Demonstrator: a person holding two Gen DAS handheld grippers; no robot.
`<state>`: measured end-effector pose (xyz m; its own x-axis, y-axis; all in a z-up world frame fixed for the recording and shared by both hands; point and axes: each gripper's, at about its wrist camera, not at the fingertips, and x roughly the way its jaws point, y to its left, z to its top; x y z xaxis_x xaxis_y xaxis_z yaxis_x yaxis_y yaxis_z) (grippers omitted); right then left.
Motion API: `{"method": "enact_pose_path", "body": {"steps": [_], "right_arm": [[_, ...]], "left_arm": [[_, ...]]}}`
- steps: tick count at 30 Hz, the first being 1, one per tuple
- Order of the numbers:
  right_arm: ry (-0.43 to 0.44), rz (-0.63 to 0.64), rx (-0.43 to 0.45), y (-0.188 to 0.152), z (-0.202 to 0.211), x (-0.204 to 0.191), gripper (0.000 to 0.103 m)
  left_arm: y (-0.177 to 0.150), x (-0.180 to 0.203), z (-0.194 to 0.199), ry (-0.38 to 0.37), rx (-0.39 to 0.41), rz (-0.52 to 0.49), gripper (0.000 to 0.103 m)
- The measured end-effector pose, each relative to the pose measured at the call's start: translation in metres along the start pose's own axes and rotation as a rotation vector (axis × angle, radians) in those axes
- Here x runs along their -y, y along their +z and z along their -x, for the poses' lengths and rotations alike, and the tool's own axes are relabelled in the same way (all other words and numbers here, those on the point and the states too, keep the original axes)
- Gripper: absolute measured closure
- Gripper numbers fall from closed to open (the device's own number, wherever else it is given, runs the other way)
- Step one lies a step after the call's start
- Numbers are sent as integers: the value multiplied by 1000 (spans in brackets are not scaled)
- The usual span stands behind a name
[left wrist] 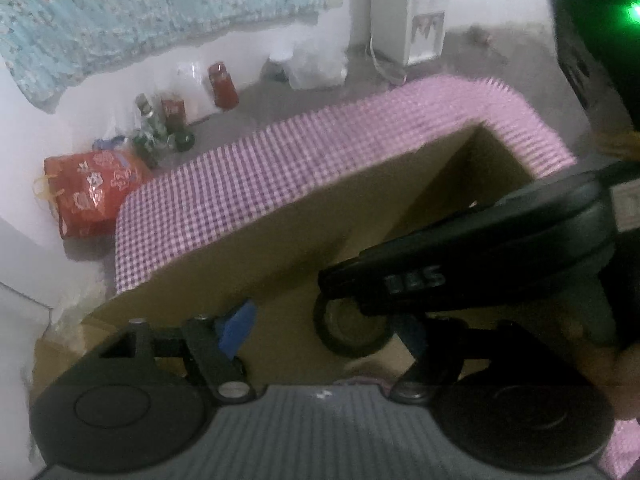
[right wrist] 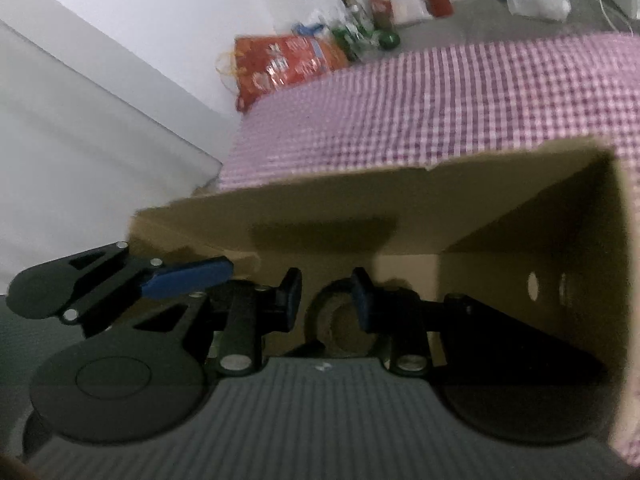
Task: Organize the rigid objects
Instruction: 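Carry the tape roll into the box and release it, then withdraw the open right gripper from the box, then move the right gripper down to the white plug charger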
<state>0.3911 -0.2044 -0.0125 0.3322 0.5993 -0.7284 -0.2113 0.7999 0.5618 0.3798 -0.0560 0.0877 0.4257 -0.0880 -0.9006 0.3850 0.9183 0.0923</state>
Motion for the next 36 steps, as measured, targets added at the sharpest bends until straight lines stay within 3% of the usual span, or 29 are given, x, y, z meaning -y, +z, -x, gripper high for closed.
{"method": "enact_pose_path", "body": {"steps": [6, 12, 20, 23, 27, 31, 36], "right_arm": [[78, 34, 126, -18, 74, -14, 70], [146, 82, 261, -55, 162, -29, 54], [152, 201, 435, -130, 270, -48, 16], [95, 277, 472, -165, 297, -56, 1], [-45, 368, 481, -220, 306, -61, 1], [-243, 416, 452, -264, 274, -67, 1], [-503, 488, 415, -302, 231, -77, 1]], "left_arm": [[-15, 1, 57, -55, 121, 26, 16], [-46, 2, 126, -119, 261, 46, 9], [-115, 5, 195, -255, 433, 68, 1], [-154, 8, 198, -296, 451, 89, 1], [-216, 6, 178, -310, 477, 224, 1], [-264, 9, 152, -306, 477, 363, 1], [-286, 2, 121, -324, 372, 418, 0]]}}
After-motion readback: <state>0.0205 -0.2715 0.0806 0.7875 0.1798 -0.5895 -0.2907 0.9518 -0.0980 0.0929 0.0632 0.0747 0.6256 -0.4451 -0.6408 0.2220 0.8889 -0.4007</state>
